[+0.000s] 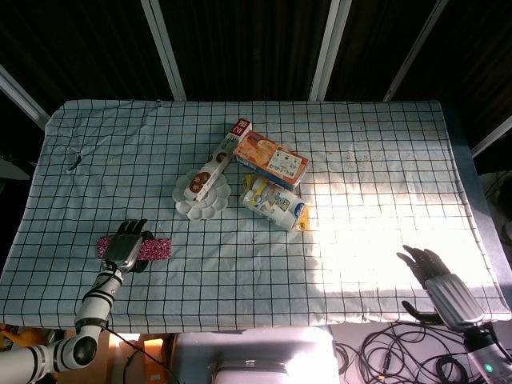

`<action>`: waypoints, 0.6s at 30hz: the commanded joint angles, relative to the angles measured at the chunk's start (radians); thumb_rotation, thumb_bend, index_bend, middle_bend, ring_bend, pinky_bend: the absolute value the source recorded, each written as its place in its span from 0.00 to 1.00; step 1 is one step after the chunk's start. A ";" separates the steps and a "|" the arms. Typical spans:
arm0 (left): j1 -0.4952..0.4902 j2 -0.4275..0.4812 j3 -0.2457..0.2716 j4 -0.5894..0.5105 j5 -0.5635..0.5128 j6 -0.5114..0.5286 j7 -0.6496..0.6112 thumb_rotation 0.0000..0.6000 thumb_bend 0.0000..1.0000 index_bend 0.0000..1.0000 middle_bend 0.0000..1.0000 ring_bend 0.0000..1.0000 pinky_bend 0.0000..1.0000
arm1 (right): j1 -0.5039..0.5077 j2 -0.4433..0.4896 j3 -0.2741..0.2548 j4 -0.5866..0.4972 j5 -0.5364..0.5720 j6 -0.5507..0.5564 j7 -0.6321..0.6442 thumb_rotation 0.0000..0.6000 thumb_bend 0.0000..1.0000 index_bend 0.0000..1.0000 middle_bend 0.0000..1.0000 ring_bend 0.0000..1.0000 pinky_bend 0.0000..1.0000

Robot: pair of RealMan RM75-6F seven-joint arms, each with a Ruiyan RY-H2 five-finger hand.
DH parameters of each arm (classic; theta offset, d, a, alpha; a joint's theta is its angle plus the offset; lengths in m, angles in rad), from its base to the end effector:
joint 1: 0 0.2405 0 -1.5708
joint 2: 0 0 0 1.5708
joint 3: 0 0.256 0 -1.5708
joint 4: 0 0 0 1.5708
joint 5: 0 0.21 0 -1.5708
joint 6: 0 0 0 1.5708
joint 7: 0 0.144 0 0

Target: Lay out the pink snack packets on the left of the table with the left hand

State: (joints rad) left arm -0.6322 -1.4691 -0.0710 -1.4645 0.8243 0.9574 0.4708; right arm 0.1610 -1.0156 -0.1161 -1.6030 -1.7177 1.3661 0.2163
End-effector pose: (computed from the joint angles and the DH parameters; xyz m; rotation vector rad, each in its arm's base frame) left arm -0.2540 0.3178 0.0032 -1.6965 -1.1081 -0.5232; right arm -0.3048 -0.1619 0.1455 1.7165 -1.0861 0.9022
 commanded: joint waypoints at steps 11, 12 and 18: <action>0.042 0.001 -0.029 0.030 0.124 -0.026 -0.229 1.00 0.45 0.71 0.13 0.00 0.00 | -0.008 0.001 -0.007 -0.007 -0.001 0.002 -0.010 1.00 0.24 0.00 0.00 0.00 0.00; 0.047 0.004 -0.032 0.030 0.139 -0.033 -0.261 1.00 0.45 0.71 0.13 0.00 0.00 | -0.009 0.001 -0.008 -0.007 0.000 0.002 -0.011 1.00 0.24 0.00 0.00 0.00 0.00; 0.079 0.025 -0.036 0.055 0.247 -0.038 -0.426 1.00 0.46 0.72 0.13 0.00 0.00 | -0.011 0.003 -0.011 -0.012 -0.003 0.002 -0.012 1.00 0.24 0.00 0.00 0.00 0.00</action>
State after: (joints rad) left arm -0.5733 -1.4553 -0.1025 -1.4244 1.0236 0.9192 0.0978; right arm 0.1502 -1.0124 -0.1268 -1.6143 -1.7205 1.3675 0.2040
